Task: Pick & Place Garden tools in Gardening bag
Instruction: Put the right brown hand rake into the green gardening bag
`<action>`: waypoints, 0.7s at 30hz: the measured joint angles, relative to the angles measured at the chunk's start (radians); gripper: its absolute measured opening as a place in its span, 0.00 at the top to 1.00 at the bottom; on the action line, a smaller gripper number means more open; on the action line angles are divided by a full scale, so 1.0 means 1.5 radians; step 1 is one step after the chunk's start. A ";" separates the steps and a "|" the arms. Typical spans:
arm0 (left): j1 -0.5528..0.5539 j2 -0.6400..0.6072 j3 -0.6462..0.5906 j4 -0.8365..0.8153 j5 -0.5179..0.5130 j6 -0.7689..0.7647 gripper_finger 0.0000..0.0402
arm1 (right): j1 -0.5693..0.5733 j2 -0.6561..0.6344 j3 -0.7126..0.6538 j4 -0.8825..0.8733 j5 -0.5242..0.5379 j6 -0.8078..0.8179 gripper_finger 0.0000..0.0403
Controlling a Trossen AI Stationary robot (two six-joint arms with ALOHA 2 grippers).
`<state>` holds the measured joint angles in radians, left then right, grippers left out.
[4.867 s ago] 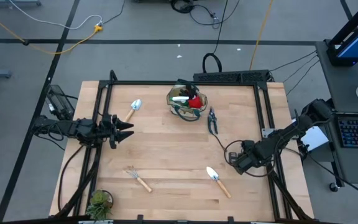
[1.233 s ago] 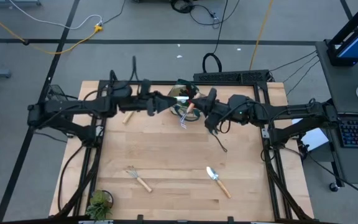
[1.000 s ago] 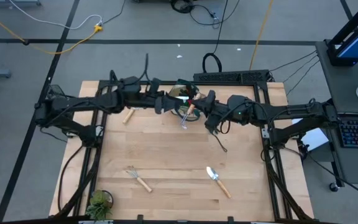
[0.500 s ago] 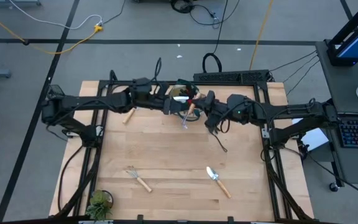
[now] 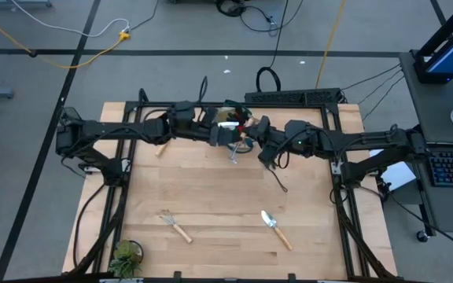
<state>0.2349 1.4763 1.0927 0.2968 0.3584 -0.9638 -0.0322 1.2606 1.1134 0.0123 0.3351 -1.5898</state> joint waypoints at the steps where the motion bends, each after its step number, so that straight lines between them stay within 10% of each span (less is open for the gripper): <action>1: -0.001 0.002 0.000 0.006 0.000 -0.001 0.40 | 0.000 0.005 0.000 0.005 0.000 0.000 0.86; 21: -0.016 0.024 0.000 0.013 0.021 -0.022 0.40 | -0.001 0.033 0.000 0.016 -0.018 0.011 0.85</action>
<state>0.2108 1.5116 1.0924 0.3164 0.3906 -0.9970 -0.0330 1.3098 1.1137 0.0368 0.3077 -1.5728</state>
